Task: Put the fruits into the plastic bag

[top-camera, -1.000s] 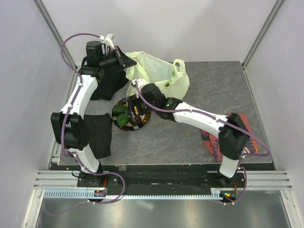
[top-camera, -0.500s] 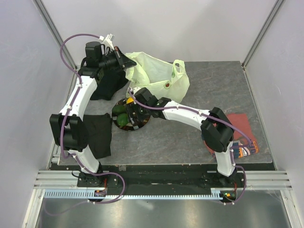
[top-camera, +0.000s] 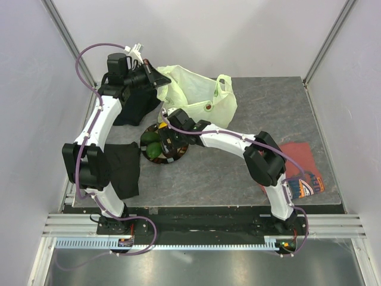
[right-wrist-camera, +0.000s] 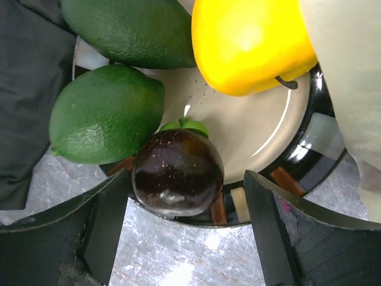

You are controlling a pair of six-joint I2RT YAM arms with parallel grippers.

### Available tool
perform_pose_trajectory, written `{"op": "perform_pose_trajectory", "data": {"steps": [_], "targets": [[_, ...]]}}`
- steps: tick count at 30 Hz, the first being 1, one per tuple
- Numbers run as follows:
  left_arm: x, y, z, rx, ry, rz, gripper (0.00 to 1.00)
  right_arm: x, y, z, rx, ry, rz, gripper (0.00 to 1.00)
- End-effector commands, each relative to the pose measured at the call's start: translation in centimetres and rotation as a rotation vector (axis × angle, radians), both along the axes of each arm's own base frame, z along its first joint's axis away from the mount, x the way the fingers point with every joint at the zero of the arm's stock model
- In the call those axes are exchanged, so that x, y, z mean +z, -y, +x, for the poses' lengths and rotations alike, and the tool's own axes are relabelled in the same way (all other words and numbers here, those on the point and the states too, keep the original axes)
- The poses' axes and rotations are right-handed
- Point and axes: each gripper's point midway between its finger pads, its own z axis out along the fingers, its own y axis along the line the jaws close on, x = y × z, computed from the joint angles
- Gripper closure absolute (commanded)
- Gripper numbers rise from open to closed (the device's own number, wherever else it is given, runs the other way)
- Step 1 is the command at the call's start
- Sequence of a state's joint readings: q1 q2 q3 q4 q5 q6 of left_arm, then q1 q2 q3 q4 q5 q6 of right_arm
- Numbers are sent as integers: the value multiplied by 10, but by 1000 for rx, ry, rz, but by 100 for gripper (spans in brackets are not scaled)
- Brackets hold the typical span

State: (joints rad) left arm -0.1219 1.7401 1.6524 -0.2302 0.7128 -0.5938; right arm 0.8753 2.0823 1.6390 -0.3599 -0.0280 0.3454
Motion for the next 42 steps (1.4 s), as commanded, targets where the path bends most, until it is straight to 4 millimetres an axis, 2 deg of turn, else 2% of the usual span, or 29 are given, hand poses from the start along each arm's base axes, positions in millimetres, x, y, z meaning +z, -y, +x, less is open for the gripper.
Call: {"op": "perform_pose_trajectory", "data": {"steps": [1,12,14,15,16,19,25,28,29,30,31,32,34,35,37,38,42], "targets": [[23,0,-9,-22,85,4,98,7,-9,10,11,35,4,15],[23,0,-8,-20,86,5,98,-13,-12,11,24,-6,-13,17],[21,0,-8,-20,81,6,98,-14,-12,10,25,-8,-15,23],[22,0,-9,-20,83,6,98,-14,-11,9,26,-10,-15,27],[21,0,-8,-20,81,6,99,-15,-10,10,23,-11,-16,36],[21,0,-8,-20,83,6,98,-17,-6,9,17,-16,-25,47],[21,0,-8,-20,83,6,98,-14,-1,8,13,-7,-30,59],[22,0,-9,-21,86,6,98,12,-1,7,33,71,-9,63],[21,0,-9,-19,84,7,98,36,-2,5,47,116,26,63],[20,-1,-8,-18,81,8,98,41,-4,1,70,153,44,63],[19,-1,-7,-18,80,8,99,50,0,5,49,199,46,64],[19,0,-7,-18,77,7,98,71,5,5,26,265,92,64],[20,0,-7,-19,80,6,98,93,15,5,-22,355,139,65],[20,0,-7,-18,80,7,98,120,26,8,-77,436,196,65],[20,0,-7,-17,80,7,99,142,38,12,-133,489,220,65],[20,-1,-8,-17,81,7,99,159,46,15,-170,526,232,65],[20,0,-8,-19,79,5,98,197,56,24,-223,594,273,64]]}}
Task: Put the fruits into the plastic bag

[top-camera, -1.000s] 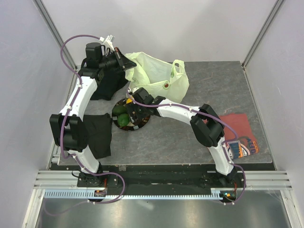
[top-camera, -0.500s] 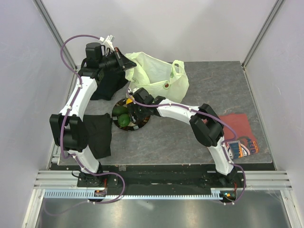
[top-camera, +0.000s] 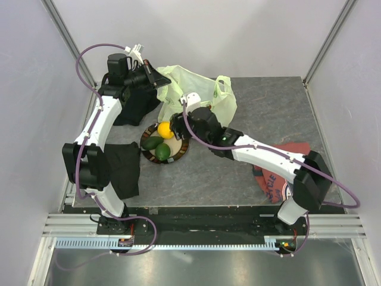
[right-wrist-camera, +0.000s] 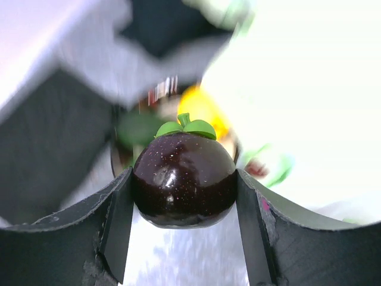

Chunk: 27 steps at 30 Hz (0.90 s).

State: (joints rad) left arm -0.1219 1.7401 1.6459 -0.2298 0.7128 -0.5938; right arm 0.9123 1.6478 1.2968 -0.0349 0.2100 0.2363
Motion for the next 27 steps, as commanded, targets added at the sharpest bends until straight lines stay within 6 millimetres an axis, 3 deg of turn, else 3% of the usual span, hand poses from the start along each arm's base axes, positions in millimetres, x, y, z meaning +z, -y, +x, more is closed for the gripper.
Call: {"op": "perform_pose_trajectory", "data": {"steps": [1,8,13,15,16,18,19,20,22,27], "targets": [[23,0,-8,-19,85,5,98,72,15,29,-125,167,134,64],[23,-1,-10,-19,86,5,98,110,31,73,-182,139,303,61],[23,-1,-10,-18,88,6,98,112,50,108,-255,75,331,61],[24,-1,-11,-17,86,5,98,105,56,119,-275,52,297,61],[24,-1,-12,-20,85,3,98,90,53,126,-279,27,258,61],[25,-1,-13,-19,84,1,98,89,52,132,-288,15,200,61],[26,0,-14,-20,86,-1,99,70,48,138,-290,-15,158,61],[26,-1,-13,-18,88,-2,98,71,48,140,-295,-33,133,61],[28,0,-14,-20,90,-4,98,46,45,142,-295,-97,72,62],[28,-1,-14,-19,89,-6,98,20,45,136,-305,-170,55,62]]}}
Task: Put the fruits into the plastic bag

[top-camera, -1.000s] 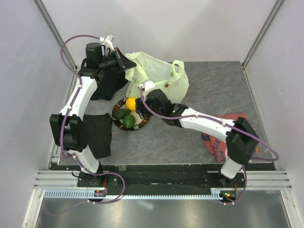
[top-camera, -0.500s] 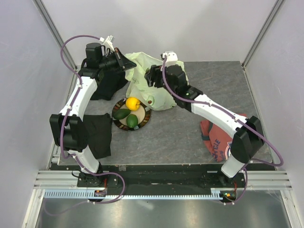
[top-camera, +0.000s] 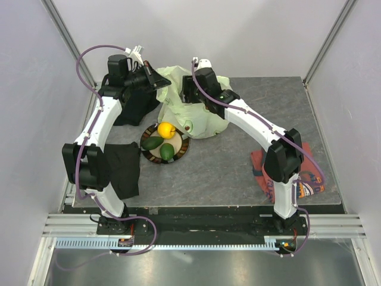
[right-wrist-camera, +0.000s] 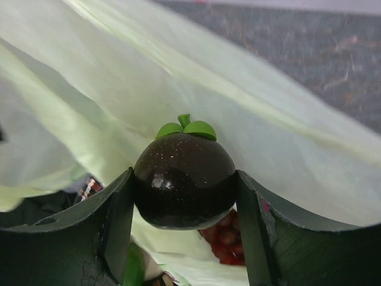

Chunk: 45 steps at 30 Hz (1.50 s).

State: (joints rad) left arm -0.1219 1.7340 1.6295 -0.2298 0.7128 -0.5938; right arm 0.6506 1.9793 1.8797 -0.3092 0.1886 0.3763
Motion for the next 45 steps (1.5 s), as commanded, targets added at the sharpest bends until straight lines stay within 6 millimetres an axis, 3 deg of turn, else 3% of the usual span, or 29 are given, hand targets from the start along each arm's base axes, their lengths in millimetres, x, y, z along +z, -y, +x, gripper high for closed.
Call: {"op": "perform_pose_trajectory", "data": {"steps": [1,10,14,18,22,25,29,35,41,45], "targets": [[32,0,-12,-22,97,-9,98,-29,8,-15,-15,-110,-48,62],[41,0,-16,-22,114,-15,98,-92,44,-20,-125,-275,-204,60],[40,0,-17,-23,112,-16,98,-118,40,-24,-92,-358,-233,56],[37,0,-16,-23,105,-16,99,-158,36,-29,-84,-457,-266,54],[30,0,-18,-24,93,-11,98,-170,40,-34,-91,-485,-283,52],[28,0,-18,-21,87,-11,98,-166,44,-33,-95,-472,-296,44],[27,0,-17,-23,82,-15,98,-164,44,-32,-90,-468,-293,20],[26,0,-17,-24,79,-15,98,-153,40,-30,-73,-447,-268,13],[28,0,-17,-24,85,-15,98,-115,35,-22,-71,-357,-208,12],[27,0,-17,-24,85,-15,98,-69,35,-16,-102,-250,-107,13]]}}
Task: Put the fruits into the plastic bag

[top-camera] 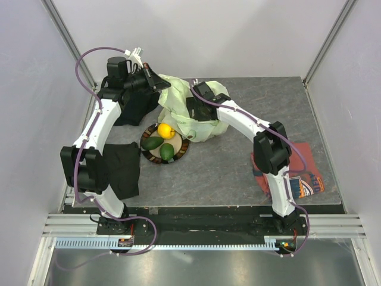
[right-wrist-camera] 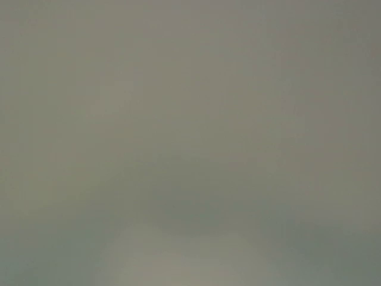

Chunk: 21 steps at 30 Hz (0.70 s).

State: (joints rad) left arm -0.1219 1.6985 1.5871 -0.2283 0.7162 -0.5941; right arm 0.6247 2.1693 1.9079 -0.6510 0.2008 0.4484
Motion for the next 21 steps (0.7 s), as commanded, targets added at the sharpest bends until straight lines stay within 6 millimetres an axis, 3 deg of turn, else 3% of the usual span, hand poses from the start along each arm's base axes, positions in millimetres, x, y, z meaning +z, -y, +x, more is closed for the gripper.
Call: {"op": "perform_pose_trajectory", "data": {"steps": [1,5,14,21], "targets": [[30,1,-8,-21,92,-15,98,88,-2,12,-35,196,148,14],[29,1,-8,-21,92,-15,98,127,-6,12,-36,269,255,17],[27,1,-7,-22,84,-17,98,192,-23,2,32,410,473,19],[28,2,-8,-22,86,-20,98,207,-43,-16,194,452,568,20]]}}
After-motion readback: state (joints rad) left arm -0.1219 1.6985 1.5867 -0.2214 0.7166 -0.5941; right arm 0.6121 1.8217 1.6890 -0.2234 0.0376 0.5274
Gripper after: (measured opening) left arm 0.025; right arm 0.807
